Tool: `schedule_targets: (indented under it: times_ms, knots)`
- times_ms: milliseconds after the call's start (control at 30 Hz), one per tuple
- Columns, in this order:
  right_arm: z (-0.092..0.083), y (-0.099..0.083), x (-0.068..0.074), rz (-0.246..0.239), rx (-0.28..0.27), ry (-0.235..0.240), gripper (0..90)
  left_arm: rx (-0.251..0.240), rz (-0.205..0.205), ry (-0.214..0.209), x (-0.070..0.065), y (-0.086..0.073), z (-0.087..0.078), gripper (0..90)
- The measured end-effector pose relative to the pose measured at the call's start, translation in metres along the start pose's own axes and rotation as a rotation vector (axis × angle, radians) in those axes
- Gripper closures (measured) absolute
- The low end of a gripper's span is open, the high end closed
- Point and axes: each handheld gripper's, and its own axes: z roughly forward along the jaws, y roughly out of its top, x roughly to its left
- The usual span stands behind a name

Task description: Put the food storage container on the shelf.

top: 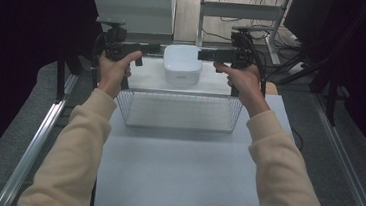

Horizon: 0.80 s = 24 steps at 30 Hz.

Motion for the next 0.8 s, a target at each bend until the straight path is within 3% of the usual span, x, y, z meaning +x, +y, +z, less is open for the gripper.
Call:
schedule_targets:
  times_ms: [67, 167, 433, 600, 633, 733, 800]
  knots:
    - [-0.013, -0.012, 0.002, -0.07, 0.004, -0.007, 22.2, 0.015, 0.051, 0.012, -0.006, -0.009, -0.008, 28.5]
    - [-0.031, -0.031, 0.004, -0.139, 0.002, -0.019, 21.5, 0.045, 0.134, 0.035, -0.018, -0.027, -0.023, 28.2]
    - [-0.084, -0.102, 0.0, -0.252, -0.035, -0.018, 21.3, 0.085, 0.238, 0.011, -0.039, -0.094, -0.053, 27.4]
    - [-0.103, -0.159, -0.007, -0.286, -0.021, -0.03, 21.3, 0.105, 0.261, -0.005, -0.043, -0.139, -0.061, 26.9]
    - [-0.104, -0.167, -0.009, -0.286, -0.017, -0.032, 21.3, 0.117, 0.27, 0.004, -0.042, -0.152, -0.061, 26.9]
    - [-0.109, -0.197, -0.018, -0.281, 0.007, -0.048, 21.3, 0.141, 0.269, 0.041, -0.036, -0.17, -0.058, 26.9]
    - [-0.112, -0.218, -0.028, -0.269, 0.032, -0.059, 20.6, 0.175, 0.244, 0.053, -0.027, -0.187, -0.055, 26.9]
